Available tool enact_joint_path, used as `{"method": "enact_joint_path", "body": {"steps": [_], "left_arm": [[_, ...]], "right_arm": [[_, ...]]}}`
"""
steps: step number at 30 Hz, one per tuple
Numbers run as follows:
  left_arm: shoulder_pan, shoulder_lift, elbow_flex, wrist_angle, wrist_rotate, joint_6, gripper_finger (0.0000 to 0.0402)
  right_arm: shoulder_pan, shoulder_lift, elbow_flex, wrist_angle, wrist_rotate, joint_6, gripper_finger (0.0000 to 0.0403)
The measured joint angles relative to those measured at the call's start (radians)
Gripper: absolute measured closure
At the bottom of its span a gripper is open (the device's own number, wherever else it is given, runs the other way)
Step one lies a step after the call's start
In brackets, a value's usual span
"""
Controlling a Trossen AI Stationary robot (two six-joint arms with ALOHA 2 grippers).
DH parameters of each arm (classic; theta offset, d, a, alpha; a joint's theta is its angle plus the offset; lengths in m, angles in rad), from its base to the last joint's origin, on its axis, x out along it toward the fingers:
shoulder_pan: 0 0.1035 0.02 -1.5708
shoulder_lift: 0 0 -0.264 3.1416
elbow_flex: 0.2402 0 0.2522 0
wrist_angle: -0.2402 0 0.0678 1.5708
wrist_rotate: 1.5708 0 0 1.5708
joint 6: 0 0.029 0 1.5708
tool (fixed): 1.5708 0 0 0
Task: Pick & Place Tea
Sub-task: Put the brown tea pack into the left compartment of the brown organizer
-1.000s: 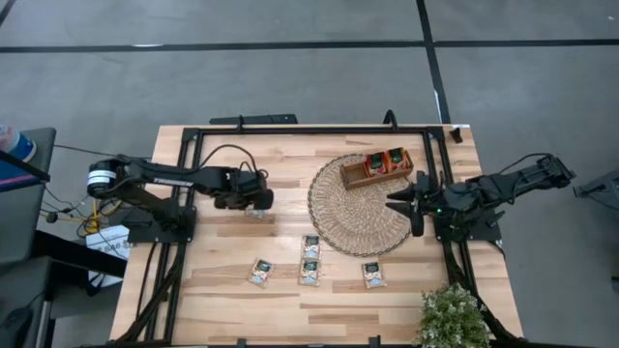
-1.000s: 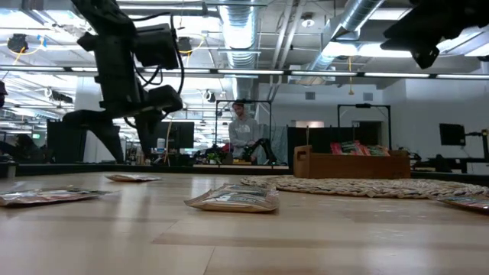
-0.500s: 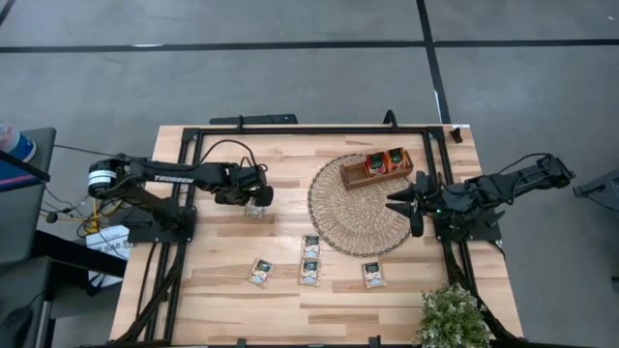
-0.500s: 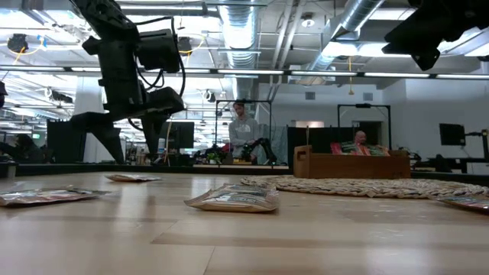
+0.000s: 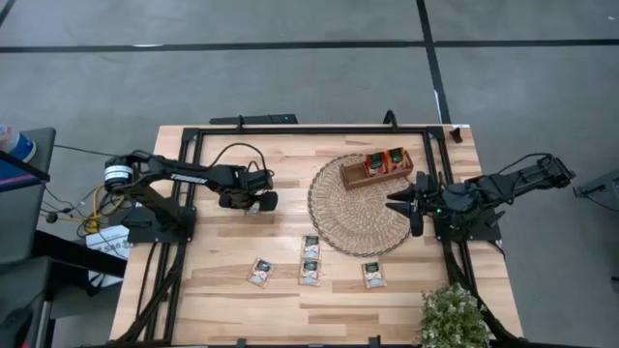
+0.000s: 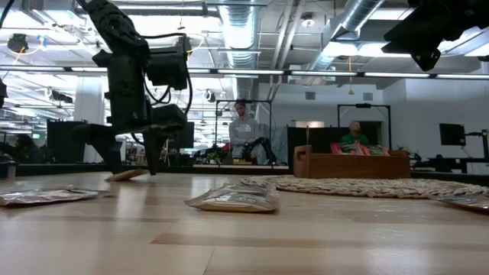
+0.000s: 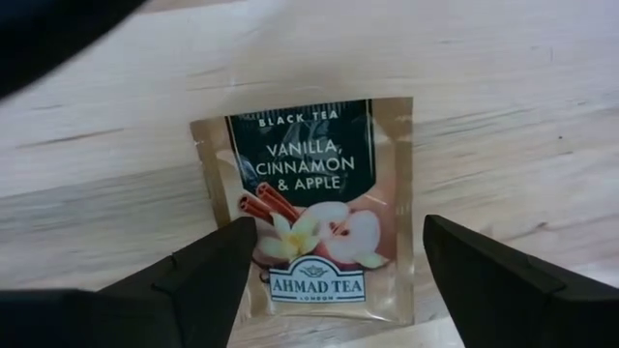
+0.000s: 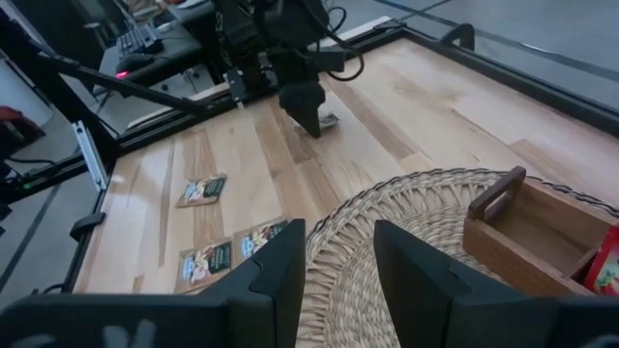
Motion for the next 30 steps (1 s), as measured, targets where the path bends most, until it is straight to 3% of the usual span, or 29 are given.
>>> {"method": "enact_joint_path", "body": {"steps": [5, 17, 30], "left_arm": [[0.000, 0.007, 0.000, -0.009, -0.005, -0.009, 0.0124], [-0.001, 0.013, 0.006, -0.011, -0.056, 0.016, 0.0260], [-0.061, 0.019, 0.120, 0.011, -0.200, 0.134, 0.0290]], "right_arm": [[0.000, 0.000, 0.000, 0.003, 0.000, 0.000, 0.0285], [0.000, 0.000, 0.000, 0.019, -0.002, 0.000, 0.0285], [0.000, 0.000, 0.000, 0.169, 0.013, -0.008, 0.0285]]}}
